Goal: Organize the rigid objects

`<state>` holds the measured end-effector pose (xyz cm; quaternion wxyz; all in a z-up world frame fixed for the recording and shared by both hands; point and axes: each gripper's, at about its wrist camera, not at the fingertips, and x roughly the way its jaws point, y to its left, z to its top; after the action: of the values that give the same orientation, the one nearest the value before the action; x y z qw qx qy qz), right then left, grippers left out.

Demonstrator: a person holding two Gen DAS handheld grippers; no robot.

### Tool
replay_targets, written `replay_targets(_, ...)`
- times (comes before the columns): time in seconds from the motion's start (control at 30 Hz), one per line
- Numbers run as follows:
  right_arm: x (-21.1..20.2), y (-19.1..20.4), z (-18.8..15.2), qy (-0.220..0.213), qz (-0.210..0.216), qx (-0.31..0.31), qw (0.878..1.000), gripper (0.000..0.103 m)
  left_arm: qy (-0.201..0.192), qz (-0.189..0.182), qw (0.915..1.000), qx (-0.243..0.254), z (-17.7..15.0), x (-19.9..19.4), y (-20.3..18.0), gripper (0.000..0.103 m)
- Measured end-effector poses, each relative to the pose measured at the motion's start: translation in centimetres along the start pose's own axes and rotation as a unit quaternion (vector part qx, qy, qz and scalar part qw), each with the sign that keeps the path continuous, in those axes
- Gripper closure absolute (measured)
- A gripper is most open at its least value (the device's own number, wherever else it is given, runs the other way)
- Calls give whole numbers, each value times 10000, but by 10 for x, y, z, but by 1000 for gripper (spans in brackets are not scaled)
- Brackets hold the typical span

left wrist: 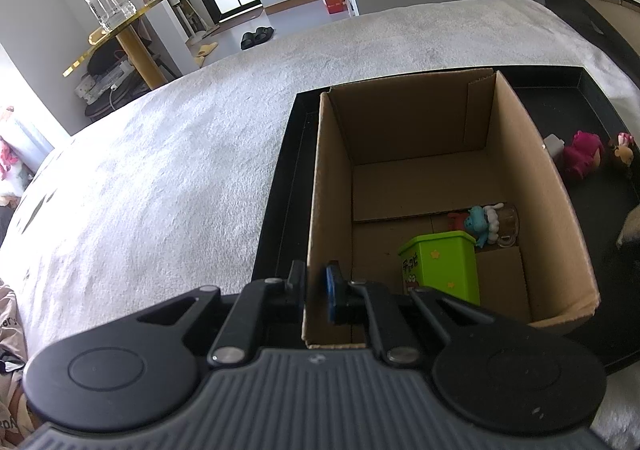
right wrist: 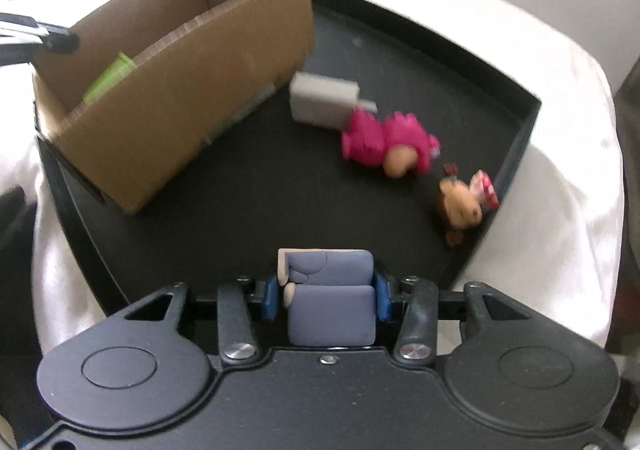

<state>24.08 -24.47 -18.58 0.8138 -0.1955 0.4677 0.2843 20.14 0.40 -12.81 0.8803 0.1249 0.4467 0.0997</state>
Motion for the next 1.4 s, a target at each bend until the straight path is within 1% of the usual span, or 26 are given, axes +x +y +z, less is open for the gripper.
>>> replay_targets(0.07,-6,3,5,-188,95,52,9998,60,3,5,10000,-8,0,0,0,94)
replay_targets(0.13,-14,4,11,-414,279,170,9986,60,1,19,10000,-1,-1,0,-1,94)
replay_targets(0.3,-30,13,25,-864,401,235,9952,60,-10,28,10000,18,-1,-2,-1,94)
replay_targets(0.47,-41,25,41,-1182,340,137,9923,59,-20,29,10000,20,-1,-1,-2,94)
replay_targets(0.57,-48,33,50,-1369,430,94,9896,59,-26,33,10000,31,-2,-1,-2,94)
replay_targets(0.73,-56,42,62,-1628,362,85,9860,59,-33,18,10000,16,-2,-1,-1,94)
replay_targets(1.0,-70,58,77,-2340,259,94,9718,59,-42,40,10000,17,-3,-1,-2,94)
replay_targets(1.13,-69,59,85,-2674,349,146,9628,59,-46,19,10000,-14,-3,-2,-1,94)
replay_targets(1.2,-63,61,87,-2728,431,127,9610,59,-46,17,10000,-21,-3,-2,-1,94)
replay_targets(1.3,-51,65,90,-2671,535,121,9621,59,-43,16,10000,-23,-3,-2,0,94)
replay_targets(1.4,-43,65,93,-2630,734,211,9618,59,-45,22,10000,-28,-2,-2,0,94)
